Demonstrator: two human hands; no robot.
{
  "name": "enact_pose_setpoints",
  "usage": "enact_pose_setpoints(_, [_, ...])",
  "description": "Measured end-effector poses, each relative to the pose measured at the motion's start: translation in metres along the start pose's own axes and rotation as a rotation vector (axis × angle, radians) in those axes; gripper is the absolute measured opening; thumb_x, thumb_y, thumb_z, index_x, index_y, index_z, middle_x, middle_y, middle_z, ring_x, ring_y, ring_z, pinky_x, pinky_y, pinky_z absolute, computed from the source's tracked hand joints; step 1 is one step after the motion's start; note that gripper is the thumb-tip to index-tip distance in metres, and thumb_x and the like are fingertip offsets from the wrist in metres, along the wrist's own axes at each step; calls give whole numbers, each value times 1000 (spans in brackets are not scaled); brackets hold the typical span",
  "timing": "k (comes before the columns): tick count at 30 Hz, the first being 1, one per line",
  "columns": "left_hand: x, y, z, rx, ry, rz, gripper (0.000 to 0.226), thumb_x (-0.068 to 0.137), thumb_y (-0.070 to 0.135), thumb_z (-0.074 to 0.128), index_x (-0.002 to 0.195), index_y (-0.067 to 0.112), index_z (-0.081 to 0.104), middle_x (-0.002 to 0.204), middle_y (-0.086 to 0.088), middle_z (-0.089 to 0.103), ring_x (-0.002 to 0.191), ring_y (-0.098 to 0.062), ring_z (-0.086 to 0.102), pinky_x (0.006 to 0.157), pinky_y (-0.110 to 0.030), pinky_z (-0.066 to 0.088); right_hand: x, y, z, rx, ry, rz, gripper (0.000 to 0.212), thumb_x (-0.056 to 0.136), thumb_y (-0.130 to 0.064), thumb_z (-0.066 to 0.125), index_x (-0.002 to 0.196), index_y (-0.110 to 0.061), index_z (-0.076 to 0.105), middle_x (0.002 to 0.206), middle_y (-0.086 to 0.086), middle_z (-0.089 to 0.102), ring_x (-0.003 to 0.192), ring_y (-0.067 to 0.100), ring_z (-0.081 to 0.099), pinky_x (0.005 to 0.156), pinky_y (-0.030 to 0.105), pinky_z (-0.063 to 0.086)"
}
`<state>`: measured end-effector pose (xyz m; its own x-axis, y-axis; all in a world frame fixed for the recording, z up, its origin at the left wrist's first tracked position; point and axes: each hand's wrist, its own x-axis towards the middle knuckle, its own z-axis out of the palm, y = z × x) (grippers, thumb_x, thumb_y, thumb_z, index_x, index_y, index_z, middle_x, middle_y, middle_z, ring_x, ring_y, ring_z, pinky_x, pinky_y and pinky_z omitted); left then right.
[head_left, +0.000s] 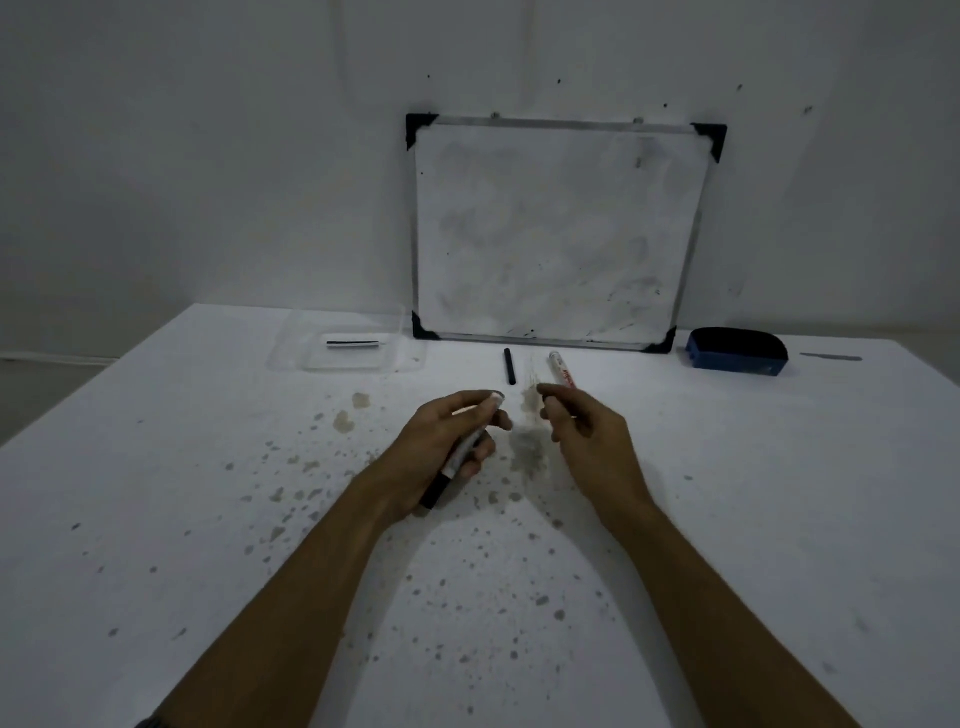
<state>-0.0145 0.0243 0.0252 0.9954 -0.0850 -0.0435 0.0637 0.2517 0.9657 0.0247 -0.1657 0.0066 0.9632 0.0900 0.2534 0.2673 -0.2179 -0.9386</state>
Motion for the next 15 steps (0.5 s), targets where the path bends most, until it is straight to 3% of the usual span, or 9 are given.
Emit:
enact_pose_setpoints(3, [-2,-2,9,65,-77,-30,27,100,19,62,123,6,68,106,-11,77,67,-16,66,57,-24,56,1,-6,-9,424,-5,184,20,96,-20,68,113,-14,76,100,6,78,78,9,62,71,26,49])
enact_pose_setpoints(5, [0,-3,11,92,-85,-26,26,99,18,62,122,9,70,109,-12,78,75,-17,72,66,-25,60,2,-6,-11,511,-33,201,20,93,-19,71,111,-12,76,104,10,79,82,15,64,75,31,50])
enact_pose_setpoints(11, [0,-3,12,79,-108,-33,26,101,19,58,121,7,70,114,-11,78,87,-17,76,77,-24,60,-1,-8,-8,383,-98,140,26,93,-27,71,116,-16,75,110,0,79,103,24,73,91,43,53])
enact_pose_setpoints(15, [2,-4,10,81,-101,-33,30,102,22,57,123,4,68,114,-11,78,89,-17,77,75,-23,61,-4,-11,-6,352,-122,94,25,94,-22,70,118,-14,74,106,-1,80,97,13,75,82,28,56])
